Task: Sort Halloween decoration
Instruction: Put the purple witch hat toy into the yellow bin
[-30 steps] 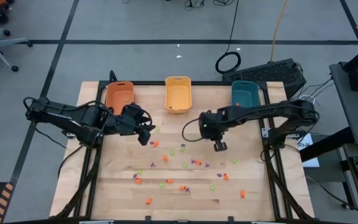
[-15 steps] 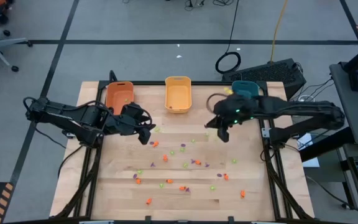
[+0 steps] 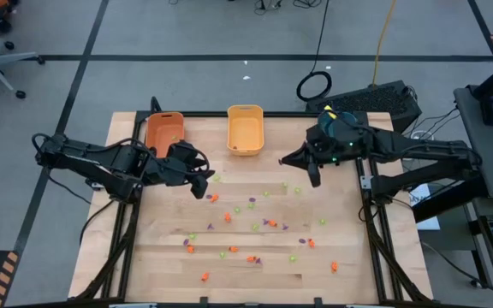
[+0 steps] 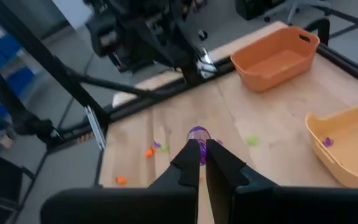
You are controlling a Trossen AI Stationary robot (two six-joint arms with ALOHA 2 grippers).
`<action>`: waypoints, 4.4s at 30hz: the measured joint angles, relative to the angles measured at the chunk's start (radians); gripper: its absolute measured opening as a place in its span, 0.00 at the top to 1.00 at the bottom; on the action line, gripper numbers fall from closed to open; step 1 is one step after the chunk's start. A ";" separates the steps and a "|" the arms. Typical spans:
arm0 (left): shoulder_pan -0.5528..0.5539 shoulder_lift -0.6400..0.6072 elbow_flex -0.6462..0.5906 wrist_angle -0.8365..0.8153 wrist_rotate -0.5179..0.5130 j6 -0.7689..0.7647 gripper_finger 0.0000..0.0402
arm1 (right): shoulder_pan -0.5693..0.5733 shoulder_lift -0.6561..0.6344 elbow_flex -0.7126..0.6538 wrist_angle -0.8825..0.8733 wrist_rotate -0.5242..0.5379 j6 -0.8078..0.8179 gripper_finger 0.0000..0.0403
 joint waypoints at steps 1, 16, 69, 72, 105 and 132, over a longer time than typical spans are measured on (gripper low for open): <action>0.000 0.000 0.000 0.000 -0.003 0.000 0.49 | -0.001 0.000 0.000 0.021 0.000 0.008 1.00; 0.000 0.000 0.000 -0.001 -0.015 0.027 0.49 | -0.122 0.000 0.000 0.359 -0.061 0.201 1.00; 0.000 0.000 0.000 -0.001 -0.040 -0.001 0.49 | -0.201 -0.003 0.000 0.543 -0.083 -0.498 1.00; 0.000 0.000 0.000 -0.001 -0.040 -0.001 0.49 | -0.201 -0.003 0.000 0.541 -0.083 -0.536 1.00; 0.017 0.000 0.000 -0.009 -0.118 0.000 0.49 | -0.392 0.424 0.345 0.186 -0.003 -0.234 1.00; 0.060 0.000 0.000 -0.012 -0.119 0.000 0.49 | -0.556 0.918 0.530 0.034 -0.078 -0.224 1.00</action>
